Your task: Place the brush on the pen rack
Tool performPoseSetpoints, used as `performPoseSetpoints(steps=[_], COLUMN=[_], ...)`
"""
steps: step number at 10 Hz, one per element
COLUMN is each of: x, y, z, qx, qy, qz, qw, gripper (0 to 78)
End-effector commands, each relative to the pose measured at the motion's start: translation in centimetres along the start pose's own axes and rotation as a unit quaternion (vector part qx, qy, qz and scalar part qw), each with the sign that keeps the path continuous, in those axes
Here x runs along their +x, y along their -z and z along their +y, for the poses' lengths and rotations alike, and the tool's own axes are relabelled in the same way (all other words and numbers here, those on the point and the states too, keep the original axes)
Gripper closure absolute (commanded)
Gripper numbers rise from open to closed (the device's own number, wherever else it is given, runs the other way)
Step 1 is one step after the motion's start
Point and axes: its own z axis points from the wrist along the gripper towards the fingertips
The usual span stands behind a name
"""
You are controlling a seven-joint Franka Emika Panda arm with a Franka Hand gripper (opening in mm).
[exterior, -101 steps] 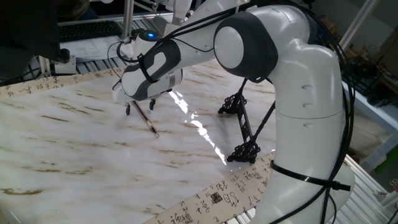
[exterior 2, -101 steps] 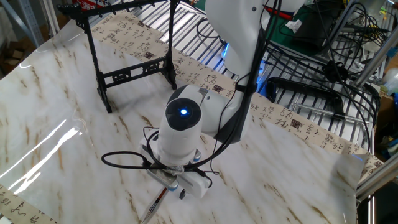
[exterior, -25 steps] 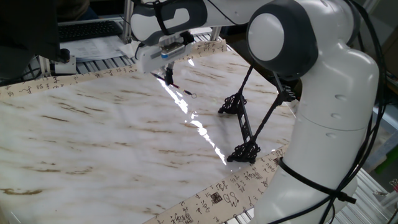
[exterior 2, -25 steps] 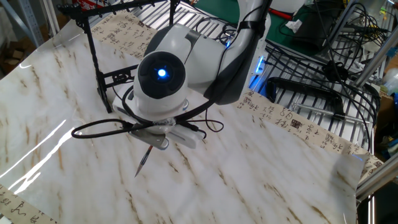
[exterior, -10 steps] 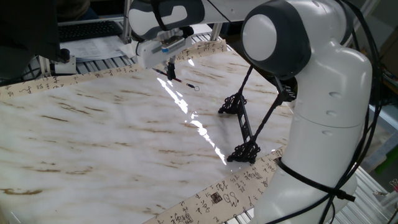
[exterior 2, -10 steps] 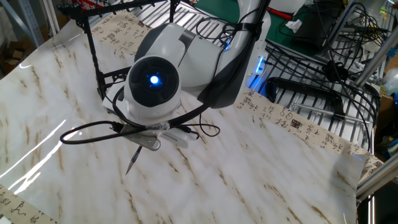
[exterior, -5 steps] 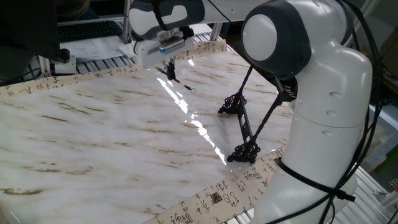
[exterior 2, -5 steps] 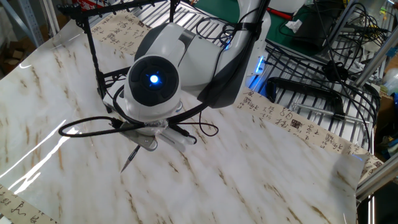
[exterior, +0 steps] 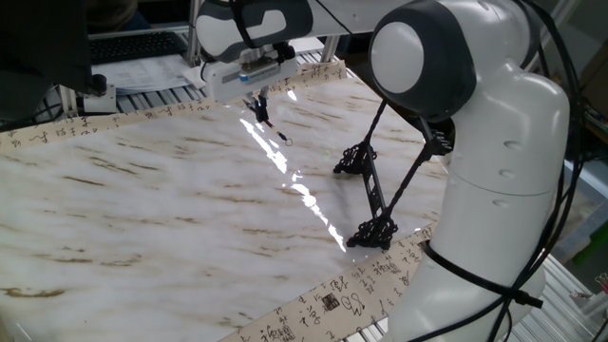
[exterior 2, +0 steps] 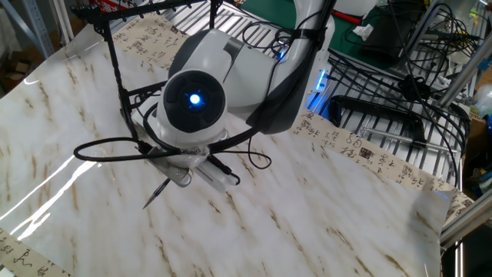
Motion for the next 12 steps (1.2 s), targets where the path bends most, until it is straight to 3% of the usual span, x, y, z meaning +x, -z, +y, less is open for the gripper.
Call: performPoseSetpoints(steps=[1, 3, 5, 7, 8, 12], x=[0.0, 0.3, 1.9, 2.3, 4.0, 6.5], y=[0.2, 0.0, -0.4, -0.3, -0.5, 0.2], z=[-0.1, -0.1, -0.5, -0.6, -1.3, -2.6], qx=[0.007, 0.011, 0.011, 0.011, 0.012, 0.011], qy=[-0.009, 0.014, 0.041, 0.048, 0.078, 0.106], qz=[-0.003, -0.01, -0.012, -0.011, -0.004, 0.014], qw=[0.9999, 0.9998, 0.999, 0.9987, 0.9969, 0.9942], gripper=[76.4, 76.4, 76.4, 76.4, 76.4, 76.4])
